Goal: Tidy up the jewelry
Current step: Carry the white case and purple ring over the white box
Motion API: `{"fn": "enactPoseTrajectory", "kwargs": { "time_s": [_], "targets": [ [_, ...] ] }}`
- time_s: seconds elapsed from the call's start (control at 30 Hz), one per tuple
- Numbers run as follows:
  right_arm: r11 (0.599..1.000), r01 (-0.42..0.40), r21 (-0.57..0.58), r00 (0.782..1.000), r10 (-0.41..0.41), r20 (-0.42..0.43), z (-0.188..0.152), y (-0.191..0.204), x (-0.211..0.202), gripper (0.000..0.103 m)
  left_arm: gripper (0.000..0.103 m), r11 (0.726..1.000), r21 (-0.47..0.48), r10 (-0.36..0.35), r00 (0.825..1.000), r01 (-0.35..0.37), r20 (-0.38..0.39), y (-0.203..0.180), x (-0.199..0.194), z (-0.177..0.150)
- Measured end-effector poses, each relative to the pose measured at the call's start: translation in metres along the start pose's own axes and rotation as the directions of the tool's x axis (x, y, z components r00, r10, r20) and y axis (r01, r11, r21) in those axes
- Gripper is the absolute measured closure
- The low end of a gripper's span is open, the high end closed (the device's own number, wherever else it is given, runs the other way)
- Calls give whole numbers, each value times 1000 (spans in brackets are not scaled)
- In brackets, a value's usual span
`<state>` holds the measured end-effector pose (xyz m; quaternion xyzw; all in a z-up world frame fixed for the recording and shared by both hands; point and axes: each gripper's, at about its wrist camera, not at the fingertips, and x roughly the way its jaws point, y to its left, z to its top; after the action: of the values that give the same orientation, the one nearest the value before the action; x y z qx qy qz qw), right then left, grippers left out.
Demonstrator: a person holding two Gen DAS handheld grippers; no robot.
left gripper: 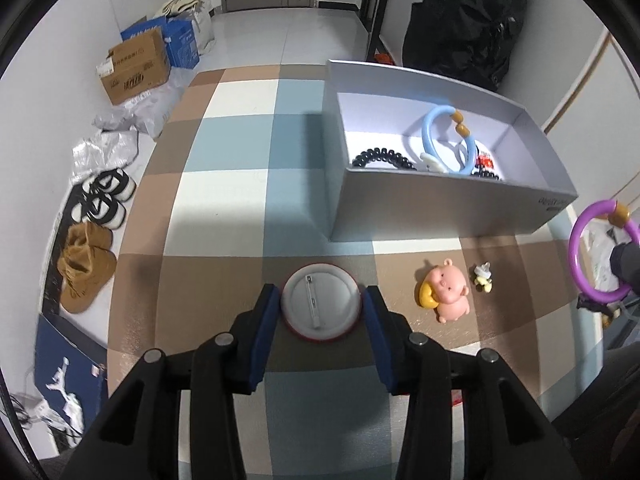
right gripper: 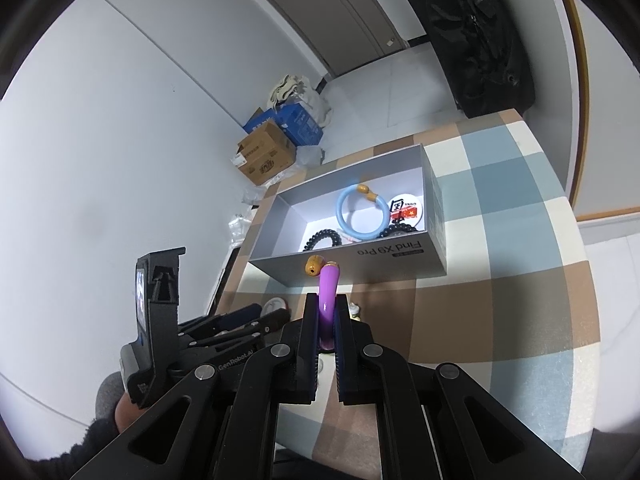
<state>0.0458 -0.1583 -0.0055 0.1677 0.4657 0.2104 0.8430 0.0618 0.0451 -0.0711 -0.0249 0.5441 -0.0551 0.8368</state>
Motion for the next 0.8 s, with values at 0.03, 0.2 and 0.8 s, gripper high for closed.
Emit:
{"fn": "enactPoseTrajectory", "kwargs": {
  "time_s": [0.03,0.2,0.8],
  "targets": [
    [1000,-1,1,1000,1,2,1,0,0,97,66,1000,-15,-13,1000,13,-2,1,0,0],
    [1000,-7,4,1000,7,15,5,0,-3,97,66,997,-53,-56,997,59,54,0,-14,4],
    [997,-27,76,998,22,67,46,-10,9,97,66,937,-89,-291,896,337,337,-3,-57,46]
  ]
}}
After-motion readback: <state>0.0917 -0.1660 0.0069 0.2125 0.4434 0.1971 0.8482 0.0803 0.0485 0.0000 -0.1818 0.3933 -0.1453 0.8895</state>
